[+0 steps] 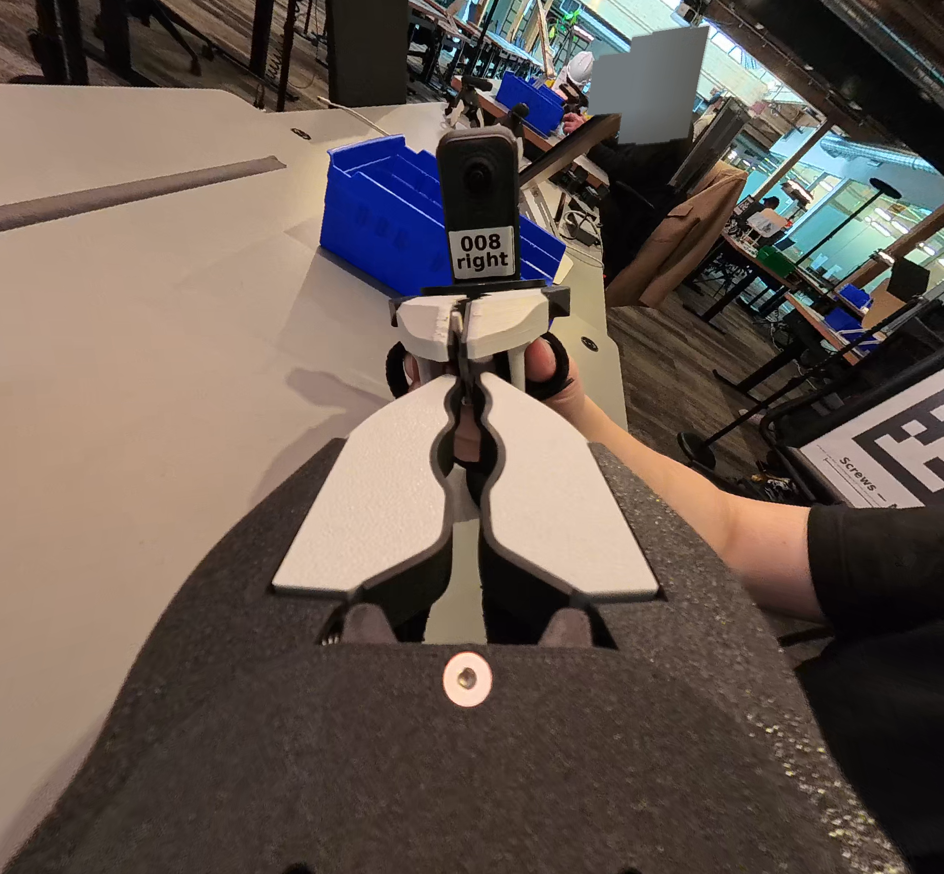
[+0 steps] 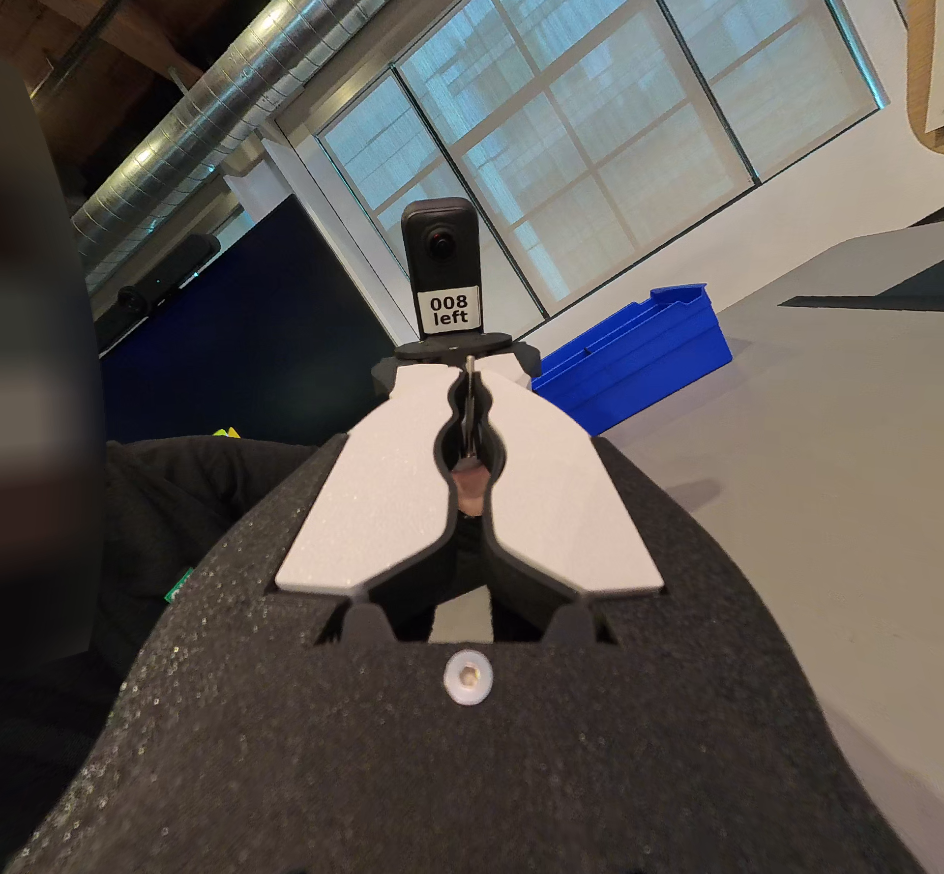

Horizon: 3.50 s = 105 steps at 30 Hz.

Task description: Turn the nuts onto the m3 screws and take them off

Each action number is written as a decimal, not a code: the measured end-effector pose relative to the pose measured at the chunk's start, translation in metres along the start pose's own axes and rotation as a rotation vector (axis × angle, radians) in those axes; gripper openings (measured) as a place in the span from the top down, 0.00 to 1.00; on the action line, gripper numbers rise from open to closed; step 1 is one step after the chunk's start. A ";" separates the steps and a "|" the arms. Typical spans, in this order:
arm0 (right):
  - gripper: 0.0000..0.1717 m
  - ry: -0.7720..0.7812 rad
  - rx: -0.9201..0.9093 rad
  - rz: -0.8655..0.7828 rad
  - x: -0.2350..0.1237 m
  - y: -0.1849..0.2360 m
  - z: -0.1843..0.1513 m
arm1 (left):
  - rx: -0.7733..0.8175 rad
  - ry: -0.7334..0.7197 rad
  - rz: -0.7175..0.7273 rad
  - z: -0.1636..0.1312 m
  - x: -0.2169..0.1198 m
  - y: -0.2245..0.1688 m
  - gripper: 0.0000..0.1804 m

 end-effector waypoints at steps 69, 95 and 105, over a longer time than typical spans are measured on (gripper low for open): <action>0.97 1.038 -0.530 -0.561 -0.046 -0.103 -0.102 | 0.376 -0.121 0.248 0.054 -0.082 0.085 0.99; 0.97 0.583 -0.636 -0.159 0.008 -0.023 0.026 | 0.511 0.329 -0.019 -0.010 -0.031 0.062 0.99; 0.97 0.696 -0.627 -0.140 0.014 -0.035 0.003 | 0.504 0.422 -0.021 -0.026 -0.026 0.069 0.99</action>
Point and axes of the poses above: each gripper's, where its closed fingertips meet, x out along the fingers, z out of its top, y = z × x across the jaws, the point moved 4 cm from there along -x, back along the fingers, and after that the axes turned 1 degree about y, right-handed, at the moved point
